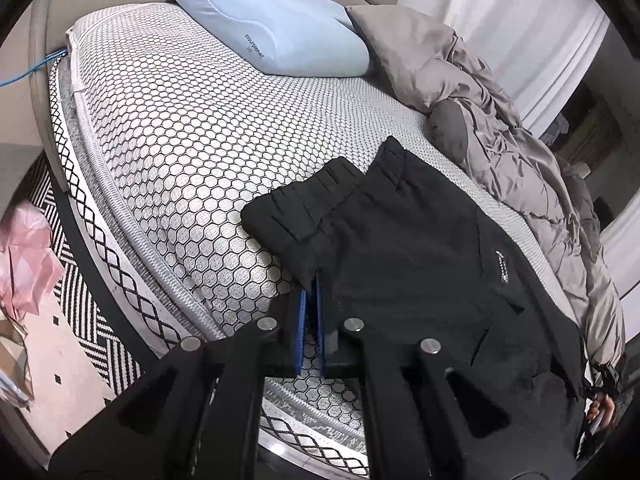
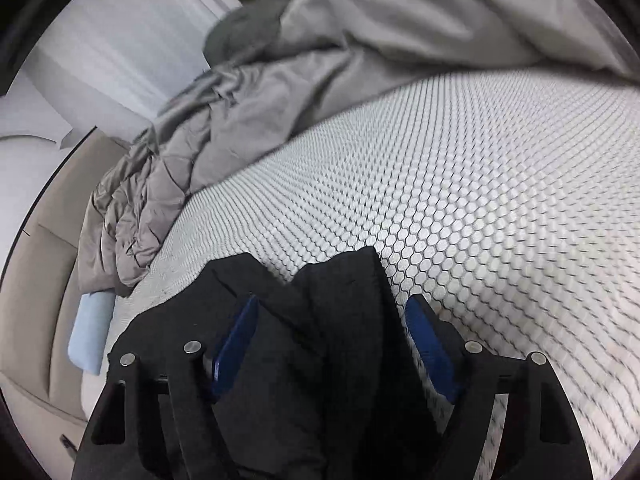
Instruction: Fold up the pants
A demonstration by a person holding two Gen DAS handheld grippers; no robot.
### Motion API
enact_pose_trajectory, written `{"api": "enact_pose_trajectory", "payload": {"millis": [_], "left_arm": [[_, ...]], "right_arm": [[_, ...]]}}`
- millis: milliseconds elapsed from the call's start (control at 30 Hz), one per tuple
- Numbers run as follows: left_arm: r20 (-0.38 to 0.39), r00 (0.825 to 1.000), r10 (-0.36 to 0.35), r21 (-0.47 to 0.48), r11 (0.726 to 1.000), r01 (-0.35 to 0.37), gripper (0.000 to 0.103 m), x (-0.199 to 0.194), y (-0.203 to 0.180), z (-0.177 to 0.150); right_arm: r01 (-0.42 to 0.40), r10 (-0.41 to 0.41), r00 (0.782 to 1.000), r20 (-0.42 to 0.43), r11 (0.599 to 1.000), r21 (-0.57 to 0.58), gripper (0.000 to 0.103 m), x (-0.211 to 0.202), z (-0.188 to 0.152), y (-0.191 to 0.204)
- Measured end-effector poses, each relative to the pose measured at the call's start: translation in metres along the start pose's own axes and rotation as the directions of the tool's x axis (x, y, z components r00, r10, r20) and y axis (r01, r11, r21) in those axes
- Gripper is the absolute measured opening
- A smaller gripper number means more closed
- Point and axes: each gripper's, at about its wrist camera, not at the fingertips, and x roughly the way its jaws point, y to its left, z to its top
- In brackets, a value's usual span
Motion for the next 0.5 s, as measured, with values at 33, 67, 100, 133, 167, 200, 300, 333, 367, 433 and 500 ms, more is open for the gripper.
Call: {"api": "enact_pose_trajectory", "payload": {"millis": [33,67,100,133,167,200,300,333,367,433,500], "left_arm": [[0.001,1.000,0.003,0.004,1.000,-0.003,0.000,0.001,0.000,0.000],[0.002,1.000,0.005,0.008,1.000,-0.005,0.000,0.001,-0.001,-0.001],[0.003,1.000,0.007,0.013,1.000,-0.007,0.000,0.003,-0.001,-0.001],[0.005,1.000,0.010,0.013,1.000,-0.010,0.000,0.004,-0.002,-0.001],[0.007,1.000,0.011,0.010,1.000,-0.011,0.000,0.006,-0.002,-0.001],[0.007,1.000,0.011,0.008,1.000,-0.011,0.000,0.007,-0.002,-0.001],[0.003,1.000,0.012,0.001,1.000,-0.012,0.000,0.010,-0.002,-0.001],[0.001,1.000,0.013,0.001,1.000,-0.013,0.000,0.011,-0.002,-0.001],[-0.001,1.000,0.012,-0.001,1.000,-0.012,0.000,0.011,-0.002,-0.001],[0.001,1.000,0.004,-0.014,1.000,-0.004,0.000,0.010,-0.001,0.000],[0.001,1.000,-0.009,-0.025,1.000,0.009,0.000,0.007,0.002,0.001]], "right_arm": [[-0.028,0.027,0.998,-0.061,1.000,-0.012,0.075,0.011,0.003,0.000],[-0.030,0.027,0.996,-0.087,0.999,-0.033,0.073,0.018,0.005,0.002],[-0.010,0.004,0.995,-0.097,0.997,-0.070,0.061,0.021,0.005,0.006],[0.020,-0.031,0.996,-0.083,0.992,-0.128,0.047,0.018,0.008,0.015],[0.036,-0.049,0.996,-0.073,0.985,-0.168,0.009,0.013,0.006,0.020],[0.084,-0.094,0.995,-0.037,0.972,-0.220,0.005,0.007,0.007,0.029],[0.290,-0.253,0.951,0.176,0.929,-0.230,0.005,-0.019,0.021,0.045],[0.323,-0.285,0.937,0.203,0.927,-0.191,0.005,-0.027,0.021,0.042],[0.343,-0.310,0.929,0.204,0.927,-0.150,0.006,-0.029,0.025,0.037],[0.367,-0.353,0.925,0.144,0.926,-0.089,0.016,-0.021,0.032,0.025],[0.380,-0.369,0.920,0.132,0.922,-0.075,0.028,-0.026,0.025,0.025]]}}
